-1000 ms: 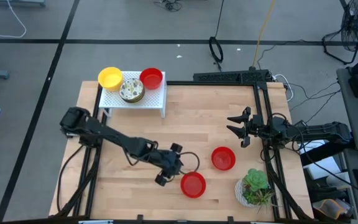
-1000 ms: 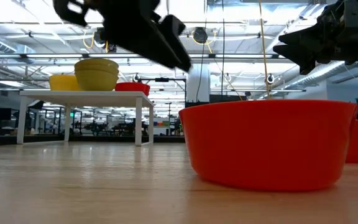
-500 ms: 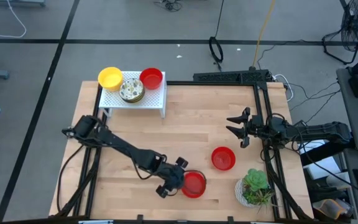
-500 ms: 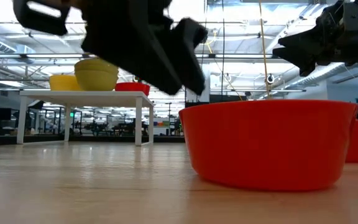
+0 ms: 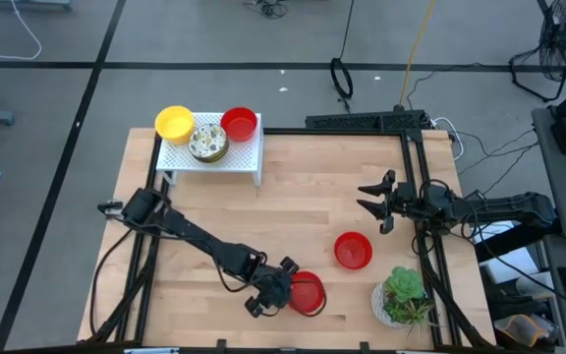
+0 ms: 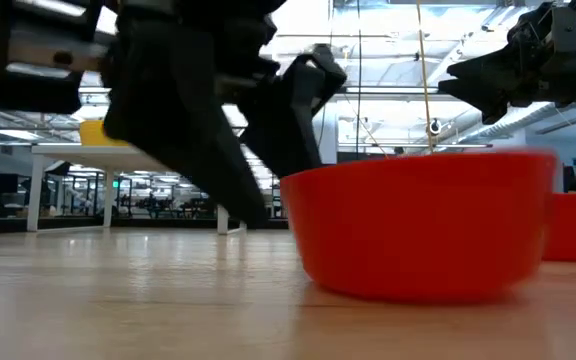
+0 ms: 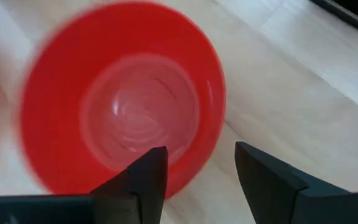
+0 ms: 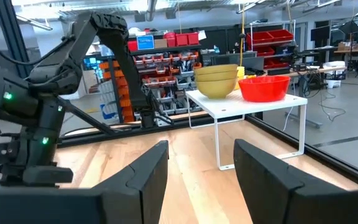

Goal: Pick & Place Mini bowls
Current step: Stack the red bowl on top of the other red bowl on the shelf

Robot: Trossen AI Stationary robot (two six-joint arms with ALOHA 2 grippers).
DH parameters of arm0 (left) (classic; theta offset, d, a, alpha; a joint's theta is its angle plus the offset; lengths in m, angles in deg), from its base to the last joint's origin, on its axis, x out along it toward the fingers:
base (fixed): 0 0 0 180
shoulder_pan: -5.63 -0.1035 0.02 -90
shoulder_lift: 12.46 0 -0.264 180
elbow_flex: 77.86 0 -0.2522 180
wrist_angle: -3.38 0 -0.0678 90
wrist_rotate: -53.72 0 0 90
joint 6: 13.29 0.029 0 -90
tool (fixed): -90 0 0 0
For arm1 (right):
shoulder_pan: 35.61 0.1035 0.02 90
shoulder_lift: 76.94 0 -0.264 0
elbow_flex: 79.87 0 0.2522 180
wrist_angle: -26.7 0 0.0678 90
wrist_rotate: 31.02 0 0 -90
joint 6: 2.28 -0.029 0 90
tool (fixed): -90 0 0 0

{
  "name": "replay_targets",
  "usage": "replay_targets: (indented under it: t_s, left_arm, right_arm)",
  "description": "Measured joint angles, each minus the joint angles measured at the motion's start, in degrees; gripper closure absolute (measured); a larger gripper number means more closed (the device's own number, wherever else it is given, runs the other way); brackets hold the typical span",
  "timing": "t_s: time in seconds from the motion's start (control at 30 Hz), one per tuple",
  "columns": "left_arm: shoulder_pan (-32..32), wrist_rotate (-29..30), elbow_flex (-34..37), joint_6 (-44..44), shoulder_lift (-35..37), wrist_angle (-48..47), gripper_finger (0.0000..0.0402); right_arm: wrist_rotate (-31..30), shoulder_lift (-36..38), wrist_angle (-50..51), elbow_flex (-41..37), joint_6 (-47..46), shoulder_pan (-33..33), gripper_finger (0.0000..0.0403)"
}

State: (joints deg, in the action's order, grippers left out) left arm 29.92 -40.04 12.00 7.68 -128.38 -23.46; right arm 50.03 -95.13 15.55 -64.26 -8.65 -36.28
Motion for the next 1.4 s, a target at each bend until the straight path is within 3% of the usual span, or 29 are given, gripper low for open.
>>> replay_targets:
  t_s: [0.23,0.57,0.77,1.0,1.4]
  left_arm:
    - [-0.5,4.6,0.0,-0.1,-0.3,-0.7,0.0241]
    - [-4.1,11.4,0.0,-2.5,0.2,-2.0,0.0391]
    - [-7.0,12.7,0.0,-2.6,2.9,-0.5,0.0389]
    - [-13.0,18.9,0.0,-2.6,12.8,-0.8,0.0385]
    - [-33.1,28.4,0.0,-4.9,33.9,-12.1,0.0388]
  right_arm:
    - [0.0,0.0,0.0,0.0,0.0,0.0,0.0234]
    - [0.0,0.0,0.0,0.0,0.0,0.0,0.0234]
    - [0.0,0.0,0.0,0.0,0.0,0.0,0.0234]
    - [0.0,0.0,0.0,0.0,0.0,0.0,0.0234]
    - [0.0,-0.1,0.3,0.0,0.0,0.0,0.0234]
